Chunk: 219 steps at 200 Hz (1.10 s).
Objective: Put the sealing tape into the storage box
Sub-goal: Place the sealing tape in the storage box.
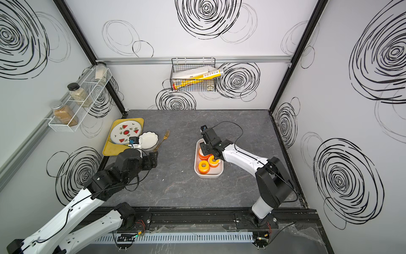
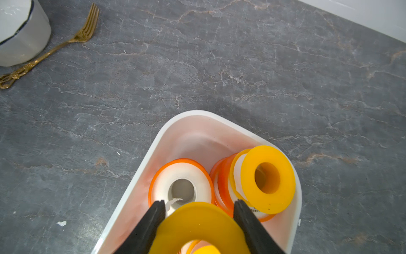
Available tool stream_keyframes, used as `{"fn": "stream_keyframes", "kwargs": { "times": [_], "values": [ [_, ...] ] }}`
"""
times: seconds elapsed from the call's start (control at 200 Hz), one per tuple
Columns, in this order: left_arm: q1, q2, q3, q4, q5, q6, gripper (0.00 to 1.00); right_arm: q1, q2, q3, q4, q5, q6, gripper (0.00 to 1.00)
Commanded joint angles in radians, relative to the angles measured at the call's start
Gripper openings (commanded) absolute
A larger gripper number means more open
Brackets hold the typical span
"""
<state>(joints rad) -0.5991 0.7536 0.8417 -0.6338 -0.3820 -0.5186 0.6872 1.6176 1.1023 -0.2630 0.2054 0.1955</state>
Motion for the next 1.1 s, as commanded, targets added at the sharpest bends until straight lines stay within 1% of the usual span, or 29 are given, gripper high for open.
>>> {"fn": "stream_keyframes", "kwargs": {
  "times": [0.0,0.39,0.701,1.091],
  "values": [
    [0.007,-0.002,-0.006,0.034,0.003,0.014,0.85,-0.007,0.03,0.008,0.013,0.009,0.017,0.53],
    [0.007,-0.003,-0.007,0.033,0.005,0.013,0.85,-0.007,0.122,0.051,0.022,-0.014,0.018,0.54],
    [0.008,-0.002,-0.007,0.034,0.004,0.014,0.85,-0.006,0.144,0.061,0.031,-0.036,0.018,0.54],
    [0.007,0.002,-0.007,0.034,0.005,0.014,0.85,-0.006,0.151,0.073,0.04,-0.038,0.015,0.6]
  ]
}}
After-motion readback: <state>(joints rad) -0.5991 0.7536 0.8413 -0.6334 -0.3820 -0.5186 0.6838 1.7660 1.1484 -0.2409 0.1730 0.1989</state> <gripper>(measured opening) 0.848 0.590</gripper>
